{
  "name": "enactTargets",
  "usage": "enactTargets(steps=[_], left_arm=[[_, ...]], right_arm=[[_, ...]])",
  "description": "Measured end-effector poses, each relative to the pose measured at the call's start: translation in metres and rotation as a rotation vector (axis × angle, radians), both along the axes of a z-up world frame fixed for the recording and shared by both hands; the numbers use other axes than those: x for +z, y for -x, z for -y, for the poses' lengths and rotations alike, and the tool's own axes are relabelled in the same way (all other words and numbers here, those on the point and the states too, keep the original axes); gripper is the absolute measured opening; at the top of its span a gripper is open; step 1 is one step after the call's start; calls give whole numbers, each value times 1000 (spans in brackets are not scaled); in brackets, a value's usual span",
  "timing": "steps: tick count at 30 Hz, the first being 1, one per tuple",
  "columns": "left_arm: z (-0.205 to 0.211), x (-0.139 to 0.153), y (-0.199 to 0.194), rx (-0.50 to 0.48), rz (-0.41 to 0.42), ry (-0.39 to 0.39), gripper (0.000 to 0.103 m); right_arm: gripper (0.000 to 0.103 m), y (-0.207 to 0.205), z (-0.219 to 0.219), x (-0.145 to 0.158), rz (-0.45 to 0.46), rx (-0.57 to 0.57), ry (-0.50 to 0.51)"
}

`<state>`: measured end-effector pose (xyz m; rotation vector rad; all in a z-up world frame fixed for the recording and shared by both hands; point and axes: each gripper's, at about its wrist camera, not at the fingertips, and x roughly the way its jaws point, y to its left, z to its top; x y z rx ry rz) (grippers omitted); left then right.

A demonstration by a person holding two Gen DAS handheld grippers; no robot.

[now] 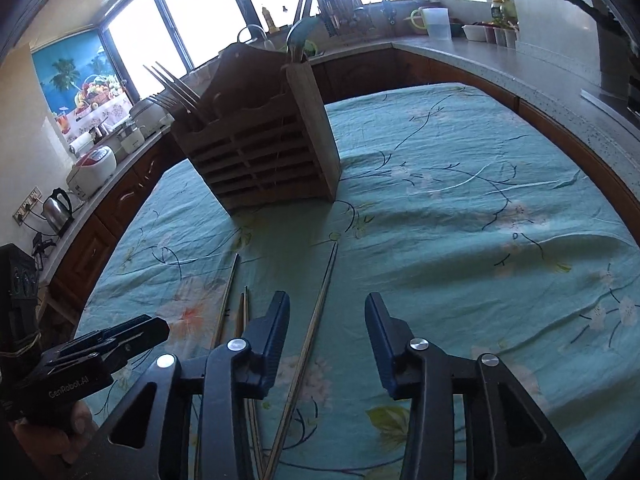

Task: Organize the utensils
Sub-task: 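Close the left gripper on a chopstick while the right gripper grasps another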

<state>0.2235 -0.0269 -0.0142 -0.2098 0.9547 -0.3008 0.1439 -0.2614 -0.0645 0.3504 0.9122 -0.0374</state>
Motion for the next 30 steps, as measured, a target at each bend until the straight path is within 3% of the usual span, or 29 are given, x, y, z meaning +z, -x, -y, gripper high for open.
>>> enactTargets(steps=[4,7,9,14,17,23,30], left_arm=[[9,-3,-21,-6,-15,-5,40],[20,-5,-40,-28,-18,-19,36],[29,-8,-52,-45,-17,-43,32],[53,-31,-82,-97,-69,-116,14],[58,-35,-76,-137,-21,-168,8],[46,-38,-38,-215,-10,-137,7],[50,-41,-40,-163,-65,-130,11]], right_arm=[[31,-32,-5,-17,-67,39,37],[13,-41,-6,-26,-104,70,63],[8,-33,-3,-26,-108,83,72],[6,0,12,-21,-112,73,76],[6,18,16,-19,-112,79,79],[8,30,20,-17,-105,76,52],[10,16,19,-18,-114,43,44]])
